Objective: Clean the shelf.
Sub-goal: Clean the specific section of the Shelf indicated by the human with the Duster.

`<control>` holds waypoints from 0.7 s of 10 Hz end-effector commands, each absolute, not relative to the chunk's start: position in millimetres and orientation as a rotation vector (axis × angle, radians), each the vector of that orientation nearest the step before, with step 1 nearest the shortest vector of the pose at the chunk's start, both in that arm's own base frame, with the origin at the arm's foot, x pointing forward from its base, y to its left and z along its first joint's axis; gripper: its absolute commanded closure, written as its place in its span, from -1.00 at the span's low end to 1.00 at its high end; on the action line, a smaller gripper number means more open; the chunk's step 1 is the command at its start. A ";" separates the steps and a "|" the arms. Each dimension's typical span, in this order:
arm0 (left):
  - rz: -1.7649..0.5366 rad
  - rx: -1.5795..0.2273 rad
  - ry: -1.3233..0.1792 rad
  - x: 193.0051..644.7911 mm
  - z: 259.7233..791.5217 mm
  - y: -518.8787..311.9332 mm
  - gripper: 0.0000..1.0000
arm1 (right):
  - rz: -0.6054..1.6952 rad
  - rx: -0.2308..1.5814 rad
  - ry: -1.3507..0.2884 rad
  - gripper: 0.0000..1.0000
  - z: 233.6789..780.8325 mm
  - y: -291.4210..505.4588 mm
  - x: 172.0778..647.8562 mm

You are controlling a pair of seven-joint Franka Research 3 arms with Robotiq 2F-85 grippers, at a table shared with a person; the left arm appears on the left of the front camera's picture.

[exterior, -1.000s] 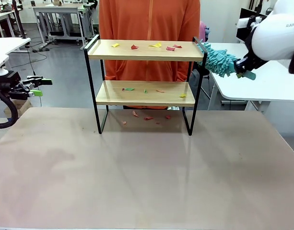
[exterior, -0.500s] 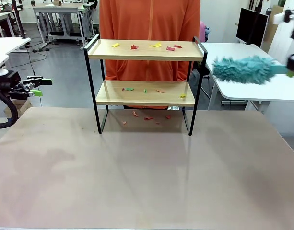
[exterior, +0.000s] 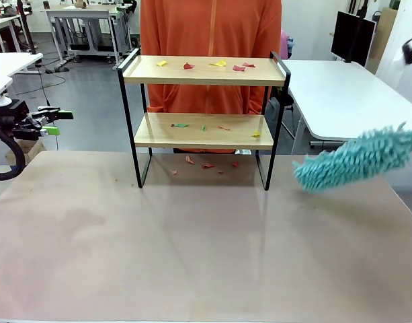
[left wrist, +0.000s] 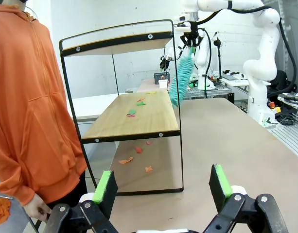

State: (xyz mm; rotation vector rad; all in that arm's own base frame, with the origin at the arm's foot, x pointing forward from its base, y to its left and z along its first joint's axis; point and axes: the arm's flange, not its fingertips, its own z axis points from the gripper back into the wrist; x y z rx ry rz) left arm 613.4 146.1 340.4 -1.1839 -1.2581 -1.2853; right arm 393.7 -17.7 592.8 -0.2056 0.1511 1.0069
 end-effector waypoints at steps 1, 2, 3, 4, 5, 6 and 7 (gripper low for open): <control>-1.292 -1.181 -1.252 612.9 341.7 146.3 -1.00 | 1.177 -0.122 0.214 0.74 579.8 -0.7 375.7; -1.292 -1.181 -1.252 612.9 341.7 146.3 -1.00 | 1.242 -0.038 0.244 0.74 572.7 13.8 365.5; -1.292 -1.181 -1.252 612.9 341.7 146.3 -1.00 | 1.283 0.046 0.277 0.74 563.9 27.8 359.0; -1.292 -1.181 -1.252 612.9 341.7 146.3 -1.00 | 1.299 0.104 0.291 0.74 556.2 42.5 353.9; -1.292 -1.181 -1.252 612.9 341.7 146.3 -1.00 | 1.312 0.163 0.300 0.74 548.4 55.2 352.6; -1.292 -1.181 -1.252 612.9 341.7 146.3 -1.00 | 1.324 0.199 0.308 0.74 542.5 64.1 350.1; -1.292 -1.181 -1.252 612.9 341.7 146.3 -1.00 | 1.306 0.201 0.299 0.74 538.6 69.5 350.8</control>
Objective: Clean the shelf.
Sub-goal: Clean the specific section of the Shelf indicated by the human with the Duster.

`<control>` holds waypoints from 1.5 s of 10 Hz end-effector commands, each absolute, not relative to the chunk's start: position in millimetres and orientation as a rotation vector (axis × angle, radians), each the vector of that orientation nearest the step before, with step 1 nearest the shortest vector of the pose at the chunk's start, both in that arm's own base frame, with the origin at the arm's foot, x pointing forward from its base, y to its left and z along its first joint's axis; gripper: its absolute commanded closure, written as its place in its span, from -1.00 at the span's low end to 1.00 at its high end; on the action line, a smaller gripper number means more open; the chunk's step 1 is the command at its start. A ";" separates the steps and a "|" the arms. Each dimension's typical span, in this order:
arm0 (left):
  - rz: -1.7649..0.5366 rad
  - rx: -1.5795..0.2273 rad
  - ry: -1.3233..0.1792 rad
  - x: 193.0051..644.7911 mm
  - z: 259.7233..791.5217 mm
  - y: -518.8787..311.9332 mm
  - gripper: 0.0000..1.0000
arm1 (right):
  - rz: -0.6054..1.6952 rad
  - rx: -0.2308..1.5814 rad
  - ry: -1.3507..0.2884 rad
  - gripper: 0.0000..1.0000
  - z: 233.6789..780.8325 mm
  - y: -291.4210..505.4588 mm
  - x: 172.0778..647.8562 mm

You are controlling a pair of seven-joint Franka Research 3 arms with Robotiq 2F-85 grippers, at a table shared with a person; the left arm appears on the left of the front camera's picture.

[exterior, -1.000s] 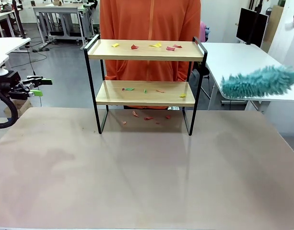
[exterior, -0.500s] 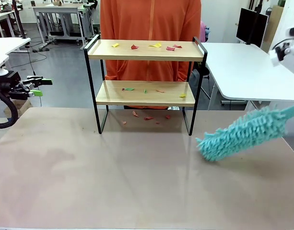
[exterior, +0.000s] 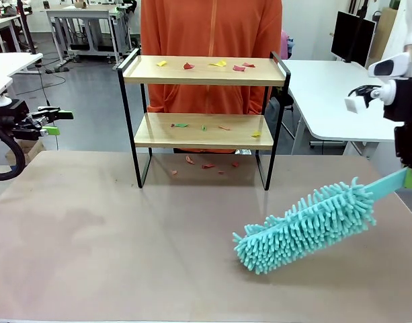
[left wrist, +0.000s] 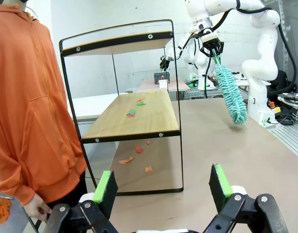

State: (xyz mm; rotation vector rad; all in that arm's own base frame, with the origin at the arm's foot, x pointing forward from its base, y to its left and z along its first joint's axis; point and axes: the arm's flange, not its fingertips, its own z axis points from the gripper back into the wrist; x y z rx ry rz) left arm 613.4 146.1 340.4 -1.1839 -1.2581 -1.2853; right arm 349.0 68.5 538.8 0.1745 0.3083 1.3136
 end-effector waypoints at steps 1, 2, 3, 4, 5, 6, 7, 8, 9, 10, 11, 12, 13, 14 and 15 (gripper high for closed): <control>-1.292 -1.181 -1.252 612.9 341.7 146.3 -1.00 | 1.268 0.216 0.277 0.74 536.1 73.9 355.2; -1.292 -1.181 -1.252 612.9 341.7 146.3 -1.00 | 1.314 0.175 0.308 0.74 538.8 68.5 349.0; -1.292 -1.181 -1.252 612.9 341.7 146.3 -1.00 | 1.314 0.175 0.308 0.74 538.8 68.5 349.0; -1.292 -1.181 -1.252 612.9 341.7 146.3 -1.00 | 1.314 0.175 0.308 0.74 538.8 68.5 349.0; -1.292 -1.181 -1.252 612.9 341.7 146.3 -1.00 | 1.314 0.175 0.308 0.74 538.8 68.5 349.0; -1.292 -1.181 -1.252 612.9 341.7 146.3 -1.00 | 1.314 0.175 0.308 0.74 538.8 68.5 349.0; -1.292 -1.181 -1.252 612.9 341.7 146.3 -1.00 | 1.314 0.175 0.308 0.74 538.8 68.5 349.0; -1.292 -1.181 -1.252 612.9 341.7 146.3 -1.00 | 1.314 0.175 0.308 0.74 538.8 68.5 349.0; -1.292 -1.181 -1.252 612.9 341.7 146.3 -1.00 | 1.314 0.175 0.308 0.74 538.8 68.5 349.0; -1.292 -1.181 -1.252 612.9 341.7 146.3 -1.00 | 1.314 0.175 0.308 0.74 538.8 68.5 349.0; -1.292 -1.181 -1.252 612.9 341.7 146.3 -1.00 | 1.314 0.175 0.308 0.74 538.8 68.5 349.0; -1.292 -1.181 -1.252 612.9 341.7 146.3 -1.00 | 1.314 0.175 0.308 0.74 538.8 68.5 349.0; -1.292 -1.181 -1.252 612.9 341.7 146.3 -1.00 | 1.314 0.175 0.308 0.74 538.8 68.5 349.0; -1.292 -1.181 -1.252 612.9 341.7 146.3 -1.00 | 1.314 0.175 0.308 0.74 538.8 68.5 349.0; -1.292 -1.181 -1.252 612.9 341.7 146.3 -1.00 | 1.314 0.175 0.308 0.74 538.8 68.5 349.0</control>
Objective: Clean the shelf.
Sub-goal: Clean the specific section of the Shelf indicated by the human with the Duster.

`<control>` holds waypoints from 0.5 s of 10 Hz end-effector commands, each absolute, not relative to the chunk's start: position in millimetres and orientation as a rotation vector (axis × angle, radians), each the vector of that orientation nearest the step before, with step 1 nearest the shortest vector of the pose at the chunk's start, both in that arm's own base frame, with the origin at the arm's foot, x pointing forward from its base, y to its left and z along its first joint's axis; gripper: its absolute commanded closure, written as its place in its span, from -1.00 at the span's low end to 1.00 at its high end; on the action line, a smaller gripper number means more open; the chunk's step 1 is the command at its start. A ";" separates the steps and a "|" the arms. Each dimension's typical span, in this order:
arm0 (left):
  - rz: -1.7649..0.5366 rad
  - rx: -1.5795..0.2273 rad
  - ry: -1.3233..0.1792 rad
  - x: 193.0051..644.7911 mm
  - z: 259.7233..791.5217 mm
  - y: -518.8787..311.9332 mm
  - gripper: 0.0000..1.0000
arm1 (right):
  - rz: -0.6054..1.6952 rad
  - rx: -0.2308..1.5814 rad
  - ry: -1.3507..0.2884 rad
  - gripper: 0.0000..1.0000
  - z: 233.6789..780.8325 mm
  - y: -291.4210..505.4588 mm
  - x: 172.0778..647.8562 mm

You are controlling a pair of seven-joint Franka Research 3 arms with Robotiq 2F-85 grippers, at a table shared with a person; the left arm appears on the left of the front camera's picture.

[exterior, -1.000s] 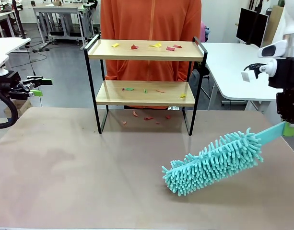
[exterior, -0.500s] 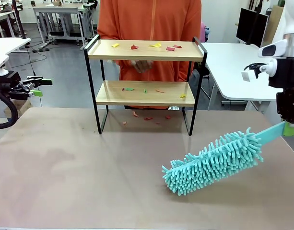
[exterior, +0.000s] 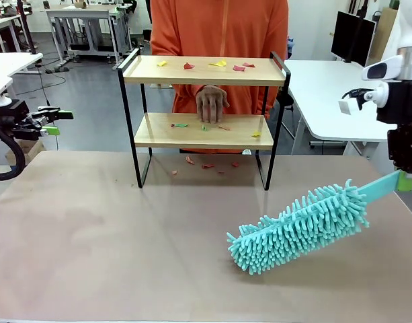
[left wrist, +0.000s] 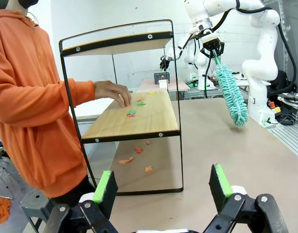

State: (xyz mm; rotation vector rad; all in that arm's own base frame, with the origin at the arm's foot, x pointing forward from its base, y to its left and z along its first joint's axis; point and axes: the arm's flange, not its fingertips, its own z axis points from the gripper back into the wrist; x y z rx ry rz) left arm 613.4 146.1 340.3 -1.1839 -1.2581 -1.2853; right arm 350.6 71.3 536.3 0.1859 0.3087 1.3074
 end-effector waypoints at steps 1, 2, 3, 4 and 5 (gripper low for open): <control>-1.292 -1.181 -1.252 612.9 341.7 146.3 -1.00 | 1.314 0.175 0.308 0.74 538.8 68.5 349.0; -1.292 -1.181 -1.252 612.9 341.7 146.3 -1.00 | 1.314 0.175 0.308 0.74 538.8 68.5 349.0; -1.292 -1.181 -1.252 612.9 341.7 146.3 -1.00 | 1.314 0.175 0.308 0.74 538.8 68.5 349.0; -1.292 -1.181 -1.252 612.9 341.7 146.3 -1.00 | 1.314 0.175 0.308 0.74 538.8 68.5 349.0; -1.292 -1.181 -1.252 612.9 341.7 146.3 -1.00 | 1.314 0.175 0.308 0.74 538.8 68.5 349.0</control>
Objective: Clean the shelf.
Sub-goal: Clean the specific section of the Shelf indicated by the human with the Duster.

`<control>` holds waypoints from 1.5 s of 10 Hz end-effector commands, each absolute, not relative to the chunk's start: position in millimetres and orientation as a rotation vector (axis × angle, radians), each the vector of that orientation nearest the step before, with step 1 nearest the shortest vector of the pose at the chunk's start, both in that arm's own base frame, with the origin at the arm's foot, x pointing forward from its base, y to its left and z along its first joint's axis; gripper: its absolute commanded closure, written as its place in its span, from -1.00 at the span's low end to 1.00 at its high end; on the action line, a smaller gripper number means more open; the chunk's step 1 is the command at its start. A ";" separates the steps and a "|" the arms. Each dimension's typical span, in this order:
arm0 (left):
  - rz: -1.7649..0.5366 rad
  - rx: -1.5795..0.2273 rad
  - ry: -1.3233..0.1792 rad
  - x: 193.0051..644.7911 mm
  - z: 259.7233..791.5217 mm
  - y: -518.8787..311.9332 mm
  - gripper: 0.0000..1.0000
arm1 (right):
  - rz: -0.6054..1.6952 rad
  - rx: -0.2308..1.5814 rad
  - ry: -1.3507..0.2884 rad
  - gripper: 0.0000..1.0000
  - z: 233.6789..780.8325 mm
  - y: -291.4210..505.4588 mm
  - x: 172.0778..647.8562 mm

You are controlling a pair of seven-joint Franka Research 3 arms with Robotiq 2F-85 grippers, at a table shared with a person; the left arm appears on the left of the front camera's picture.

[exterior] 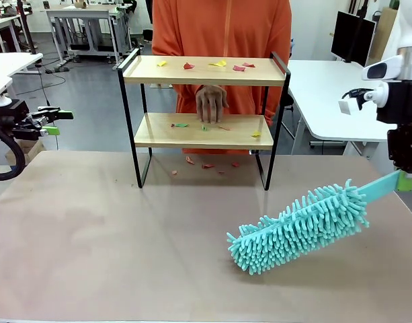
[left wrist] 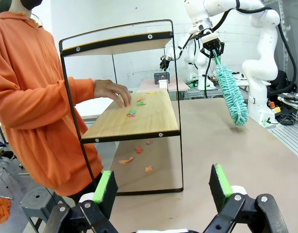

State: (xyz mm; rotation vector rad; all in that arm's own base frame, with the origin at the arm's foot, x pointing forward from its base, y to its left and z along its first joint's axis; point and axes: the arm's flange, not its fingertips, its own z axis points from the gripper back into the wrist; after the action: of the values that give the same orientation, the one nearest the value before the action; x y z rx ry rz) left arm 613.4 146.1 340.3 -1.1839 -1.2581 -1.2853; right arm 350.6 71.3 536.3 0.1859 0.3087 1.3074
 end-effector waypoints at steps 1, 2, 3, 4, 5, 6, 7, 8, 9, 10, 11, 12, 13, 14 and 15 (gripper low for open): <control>-1.292 -1.181 -1.252 612.9 341.7 146.3 -1.00 | 1.314 0.175 0.308 0.74 538.8 68.5 349.0; -1.292 -1.181 -1.252 612.9 341.7 146.3 -1.00 | 1.307 0.186 0.309 0.74 536.3 71.3 350.6; -1.292 -1.181 -1.252 612.9 341.7 146.3 -1.00 | 1.279 0.239 0.237 0.74 541.8 88.3 349.7; -1.292 -1.181 -1.252 612.9 341.7 146.3 -1.00 | 1.249 0.295 0.167 0.74 551.5 107.9 345.6; -1.292 -1.181 -1.252 612.9 341.7 146.3 -1.00 | 1.191 0.322 0.127 0.74 560.2 125.0 340.9; -1.292 -1.181 -1.252 612.9 341.7 146.3 -1.00 | 1.108 0.356 0.104 0.74 569.2 146.9 334.9; -1.292 -1.181 -1.252 612.9 341.7 146.3 -1.00 | 1.037 0.378 0.051 0.74 577.4 170.7 324.8; -1.292 -1.181 -1.252 612.9 341.7 146.3 -1.00 | 0.994 0.416 0.017 0.74 584.3 191.3 314.5; -1.292 -1.181 -1.252 612.9 341.7 146.3 -1.00 | 0.915 0.452 -0.033 0.74 592.0 210.7 304.8; -1.292 -1.181 -1.252 612.9 341.7 146.3 -1.00 | 0.779 0.425 -0.107 0.74 598.5 226.7 293.8; -1.292 -1.181 -1.252 612.9 341.7 146.3 -1.00 | 0.680 0.414 -0.137 0.74 601.6 238.7 283.0; -1.292 -1.181 -1.252 612.9 341.7 146.3 -1.00 | 0.591 0.459 -0.070 0.74 608.1 241.6 276.5; -1.292 -1.181 -1.252 612.9 341.7 146.3 -1.00 | 0.799 0.452 -0.071 0.74 610.0 230.4 296.1; -1.292 -1.181 -1.252 612.9 341.7 146.3 -1.00 | 0.799 0.452 -0.071 0.74 610.0 230.4 296.1; -1.292 -1.181 -1.252 612.9 341.7 146.3 -1.00 | 0.799 0.452 -0.071 0.74 610.0 230.4 296.1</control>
State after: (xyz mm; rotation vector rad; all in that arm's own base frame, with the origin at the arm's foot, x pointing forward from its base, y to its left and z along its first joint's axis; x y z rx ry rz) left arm 613.4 146.1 340.3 -1.1840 -1.2581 -1.2852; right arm 291.3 235.7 609.1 0.4432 -0.0714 0.7480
